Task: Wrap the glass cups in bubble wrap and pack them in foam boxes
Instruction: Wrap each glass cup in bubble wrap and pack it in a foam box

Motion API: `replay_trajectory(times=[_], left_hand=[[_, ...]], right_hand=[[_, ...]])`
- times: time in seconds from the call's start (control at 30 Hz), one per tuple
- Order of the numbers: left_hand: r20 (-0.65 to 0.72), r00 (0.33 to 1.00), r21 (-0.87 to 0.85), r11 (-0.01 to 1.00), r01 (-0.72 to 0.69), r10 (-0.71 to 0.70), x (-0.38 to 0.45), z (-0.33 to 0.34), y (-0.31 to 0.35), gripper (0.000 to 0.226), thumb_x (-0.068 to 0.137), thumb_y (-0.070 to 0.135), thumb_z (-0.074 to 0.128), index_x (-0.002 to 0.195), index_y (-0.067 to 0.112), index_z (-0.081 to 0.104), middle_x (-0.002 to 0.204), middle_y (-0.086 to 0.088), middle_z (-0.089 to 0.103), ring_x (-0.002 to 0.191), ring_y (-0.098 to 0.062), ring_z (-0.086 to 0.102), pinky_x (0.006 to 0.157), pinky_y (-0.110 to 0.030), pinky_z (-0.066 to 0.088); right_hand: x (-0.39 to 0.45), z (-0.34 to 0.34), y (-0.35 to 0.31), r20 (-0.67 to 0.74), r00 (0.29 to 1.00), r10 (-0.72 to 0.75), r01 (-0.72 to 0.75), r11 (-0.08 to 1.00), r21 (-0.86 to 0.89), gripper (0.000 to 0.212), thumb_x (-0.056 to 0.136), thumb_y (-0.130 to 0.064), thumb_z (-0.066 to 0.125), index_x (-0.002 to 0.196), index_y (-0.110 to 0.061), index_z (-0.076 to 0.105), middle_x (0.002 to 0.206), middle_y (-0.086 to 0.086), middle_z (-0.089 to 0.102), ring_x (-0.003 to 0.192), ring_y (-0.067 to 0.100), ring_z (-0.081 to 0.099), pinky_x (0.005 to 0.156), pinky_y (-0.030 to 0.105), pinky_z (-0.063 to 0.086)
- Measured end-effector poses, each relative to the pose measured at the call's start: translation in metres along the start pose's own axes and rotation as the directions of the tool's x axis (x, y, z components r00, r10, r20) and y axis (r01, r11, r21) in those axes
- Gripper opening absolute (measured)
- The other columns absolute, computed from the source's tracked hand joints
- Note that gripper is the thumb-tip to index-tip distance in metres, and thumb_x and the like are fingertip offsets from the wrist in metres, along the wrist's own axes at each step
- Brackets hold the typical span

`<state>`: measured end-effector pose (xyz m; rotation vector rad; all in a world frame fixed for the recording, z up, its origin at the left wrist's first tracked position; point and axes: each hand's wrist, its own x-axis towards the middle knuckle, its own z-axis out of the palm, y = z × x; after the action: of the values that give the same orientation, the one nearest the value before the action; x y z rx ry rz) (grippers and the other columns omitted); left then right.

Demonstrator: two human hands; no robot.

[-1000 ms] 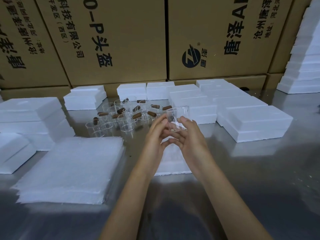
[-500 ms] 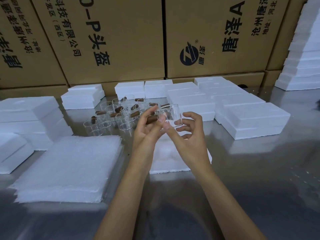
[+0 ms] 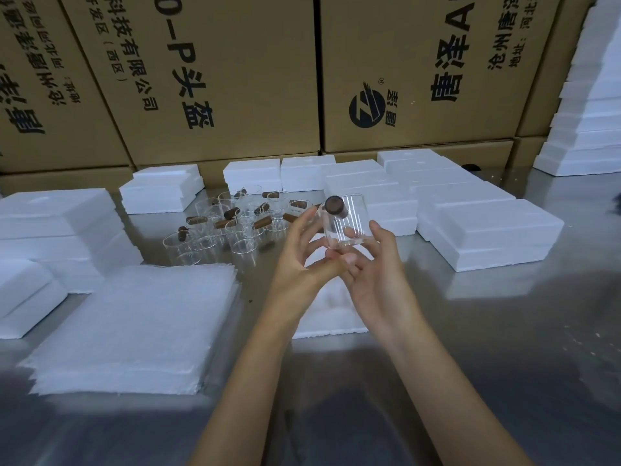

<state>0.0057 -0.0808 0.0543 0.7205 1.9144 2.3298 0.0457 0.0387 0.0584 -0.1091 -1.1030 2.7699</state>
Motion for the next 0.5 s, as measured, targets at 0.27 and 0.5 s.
replay_trajectory(times=[0.27, 0.5], left_hand=[[-0.069, 0.994, -0.036, 0.995, -0.092, 0.089, 0.0011, 0.0011, 0.0066, 0.065, 0.074, -0.006, 0.079, 0.126, 0.021, 0.054, 0.133, 0.005, 0.066, 0.121, -0.015, 0.064, 0.098, -0.029, 0.052], [-0.152, 0.963, 0.282, 0.943, -0.174, 0.223, 0.0005, 0.0003, 0.0058, 0.066, 0.075, 0.006, 0.086, 0.125, 0.036, 0.054, 0.125, 0.031, 0.058, 0.114, -0.009, 0.064, 0.097, -0.023, 0.051]], right_hand=[[-0.0003, 0.0019, 0.0054, 0.074, 0.993, 0.091, -0.088, 0.995, -0.038, 0.042, 0.099, -0.043, 0.051, 0.107, -0.005, 0.064, 0.112, 0.023, 0.071, 0.106, 0.03, 0.07, 0.088, 0.035, 0.058], [0.0019, 0.0015, -0.0016, -0.068, 0.954, -0.292, 0.233, 0.863, -0.449, 0.049, 0.07, -0.058, 0.069, 0.106, -0.024, 0.069, 0.105, -0.002, 0.076, 0.097, 0.013, 0.072, 0.082, 0.026, 0.053]])
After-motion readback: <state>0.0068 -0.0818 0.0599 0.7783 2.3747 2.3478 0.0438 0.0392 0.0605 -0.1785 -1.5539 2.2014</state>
